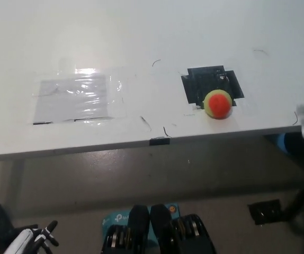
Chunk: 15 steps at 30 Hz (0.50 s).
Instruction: The robot uses right hand to squeeze a small tennis ball placed on the black area of the table
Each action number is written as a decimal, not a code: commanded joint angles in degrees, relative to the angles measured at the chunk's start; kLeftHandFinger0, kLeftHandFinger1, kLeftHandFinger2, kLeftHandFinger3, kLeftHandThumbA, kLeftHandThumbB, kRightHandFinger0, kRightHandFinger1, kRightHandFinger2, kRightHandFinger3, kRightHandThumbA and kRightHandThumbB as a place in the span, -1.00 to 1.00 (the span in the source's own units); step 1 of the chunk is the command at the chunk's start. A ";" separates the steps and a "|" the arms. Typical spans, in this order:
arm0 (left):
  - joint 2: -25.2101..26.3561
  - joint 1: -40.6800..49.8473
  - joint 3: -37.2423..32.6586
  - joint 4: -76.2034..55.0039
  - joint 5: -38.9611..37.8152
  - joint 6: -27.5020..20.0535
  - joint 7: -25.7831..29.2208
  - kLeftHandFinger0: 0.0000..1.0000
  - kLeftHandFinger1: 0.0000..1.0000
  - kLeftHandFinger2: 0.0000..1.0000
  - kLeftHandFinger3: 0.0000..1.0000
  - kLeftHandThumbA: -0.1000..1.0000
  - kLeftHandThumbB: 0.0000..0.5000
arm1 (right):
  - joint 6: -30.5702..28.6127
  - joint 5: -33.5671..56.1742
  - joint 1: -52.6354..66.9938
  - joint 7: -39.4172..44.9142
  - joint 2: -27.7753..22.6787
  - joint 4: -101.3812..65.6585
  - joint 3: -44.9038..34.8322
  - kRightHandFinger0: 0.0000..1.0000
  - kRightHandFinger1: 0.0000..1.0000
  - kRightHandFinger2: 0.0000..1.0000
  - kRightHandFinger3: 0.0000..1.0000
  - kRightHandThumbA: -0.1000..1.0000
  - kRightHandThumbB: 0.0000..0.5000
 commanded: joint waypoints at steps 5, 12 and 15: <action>1.18 -0.79 0.34 -0.40 1.21 -0.80 -1.39 -0.56 -0.64 -0.27 -0.15 1.00 0.99 | 12.13 -8.93 -15.18 8.58 -3.95 -1.19 8.58 1.00 1.00 1.00 1.00 -0.11 0.35; 0.91 -1.28 0.49 -0.32 1.24 -1.02 -1.80 -0.66 -0.73 -0.31 -0.15 1.00 1.00 | 16.80 -12.60 -22.63 11.60 -2.84 9.07 16.86 1.00 1.00 1.00 1.00 0.19 0.65; 1.13 -1.20 0.31 -0.25 1.35 -1.27 -2.12 -0.60 -0.70 -0.29 -0.11 1.00 0.99 | 17.12 -15.37 -26.09 11.86 -1.86 16.45 21.06 1.00 1.00 1.00 1.00 0.35 0.90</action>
